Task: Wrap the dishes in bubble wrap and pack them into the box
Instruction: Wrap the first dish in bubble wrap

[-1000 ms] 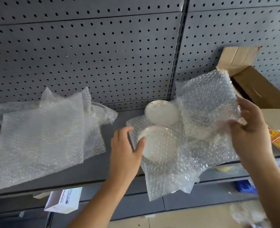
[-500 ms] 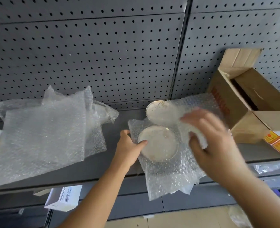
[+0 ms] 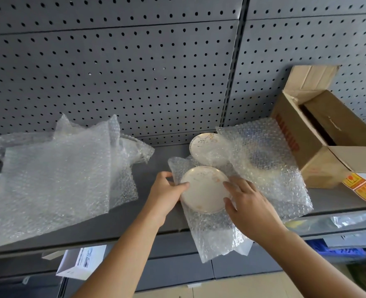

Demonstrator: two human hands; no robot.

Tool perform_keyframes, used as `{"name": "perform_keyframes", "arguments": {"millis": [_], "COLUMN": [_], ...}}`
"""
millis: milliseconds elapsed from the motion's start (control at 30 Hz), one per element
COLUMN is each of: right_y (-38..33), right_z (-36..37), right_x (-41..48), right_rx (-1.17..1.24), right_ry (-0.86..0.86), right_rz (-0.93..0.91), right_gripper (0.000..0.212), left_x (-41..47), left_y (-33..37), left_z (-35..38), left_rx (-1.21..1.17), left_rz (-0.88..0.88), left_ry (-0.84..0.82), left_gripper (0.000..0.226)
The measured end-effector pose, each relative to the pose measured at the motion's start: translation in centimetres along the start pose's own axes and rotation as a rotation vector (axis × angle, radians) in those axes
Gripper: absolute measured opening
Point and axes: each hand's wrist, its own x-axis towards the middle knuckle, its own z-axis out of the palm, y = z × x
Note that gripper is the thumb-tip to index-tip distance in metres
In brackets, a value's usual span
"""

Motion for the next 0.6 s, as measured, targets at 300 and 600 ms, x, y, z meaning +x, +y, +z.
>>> {"name": "perform_keyframes", "arguments": {"millis": [300,600], "right_y": [0.2,-0.6], "right_z": [1.2,0.7], "right_x": [0.8,0.7], "right_rx": [0.146,0.28], "right_ry": [0.004,0.041], "right_rz": [0.076,0.058], "right_gripper": [0.053,0.057], "left_x": [0.4,-0.5], "left_y": [0.9,0.8], "left_z": [1.3,1.3], "left_rx": [-0.029,-0.093], "left_rz": [-0.075,-0.007], "left_ry": [-0.118,-0.114], "left_gripper": [0.023,0.027]}}
